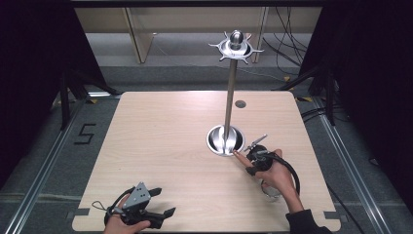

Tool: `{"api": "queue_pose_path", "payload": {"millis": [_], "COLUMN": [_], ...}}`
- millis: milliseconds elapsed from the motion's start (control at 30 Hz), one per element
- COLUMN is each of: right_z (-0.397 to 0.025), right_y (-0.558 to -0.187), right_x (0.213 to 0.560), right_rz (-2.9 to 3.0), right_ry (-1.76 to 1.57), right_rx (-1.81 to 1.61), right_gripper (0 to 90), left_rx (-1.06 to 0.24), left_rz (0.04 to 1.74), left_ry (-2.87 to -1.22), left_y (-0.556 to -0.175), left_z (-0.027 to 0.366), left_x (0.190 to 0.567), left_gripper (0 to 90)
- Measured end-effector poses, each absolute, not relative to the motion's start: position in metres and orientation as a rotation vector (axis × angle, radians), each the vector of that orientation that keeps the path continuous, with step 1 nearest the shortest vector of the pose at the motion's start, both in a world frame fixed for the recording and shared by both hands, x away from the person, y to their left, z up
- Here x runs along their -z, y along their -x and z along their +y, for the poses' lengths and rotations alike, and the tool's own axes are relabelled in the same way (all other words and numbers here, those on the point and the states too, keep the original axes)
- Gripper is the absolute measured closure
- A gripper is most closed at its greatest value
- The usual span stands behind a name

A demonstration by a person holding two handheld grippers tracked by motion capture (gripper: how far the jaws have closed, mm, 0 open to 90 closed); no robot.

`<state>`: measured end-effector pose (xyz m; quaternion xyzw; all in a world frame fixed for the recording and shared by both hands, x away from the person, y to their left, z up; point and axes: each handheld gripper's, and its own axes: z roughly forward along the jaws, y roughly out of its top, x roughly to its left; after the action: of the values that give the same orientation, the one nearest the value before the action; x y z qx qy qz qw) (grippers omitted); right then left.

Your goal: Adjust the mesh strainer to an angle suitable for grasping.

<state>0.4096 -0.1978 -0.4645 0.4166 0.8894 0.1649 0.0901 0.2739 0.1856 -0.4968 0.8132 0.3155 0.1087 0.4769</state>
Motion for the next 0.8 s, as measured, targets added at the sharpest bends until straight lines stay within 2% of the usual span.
{"api": "queue_pose_path", "payload": {"millis": [400,667,800], "right_z": [-0.221,-0.231,-0.236], "right_y": [-0.395,-0.394,-0.395], "right_x": [0.423,0.410,0.402], "right_rz": [2.503,2.443,2.396], "right_ry": [-1.187,-1.158,-1.138], "right_rx": [-0.876,-1.046,-1.139], "right_gripper": [68.8,68.8,68.8], "left_rx": [-0.268,-0.251,-0.289], "left_rz": [0.777,0.804,0.765], "left_ry": [-1.983,-1.949,-1.991], "left_y": [-0.274,-0.273,-0.276], "left_z": [0.186,0.184,0.187], "left_x": [0.497,0.498,0.497], "left_gripper": [16.5,16.5,16.5]}}
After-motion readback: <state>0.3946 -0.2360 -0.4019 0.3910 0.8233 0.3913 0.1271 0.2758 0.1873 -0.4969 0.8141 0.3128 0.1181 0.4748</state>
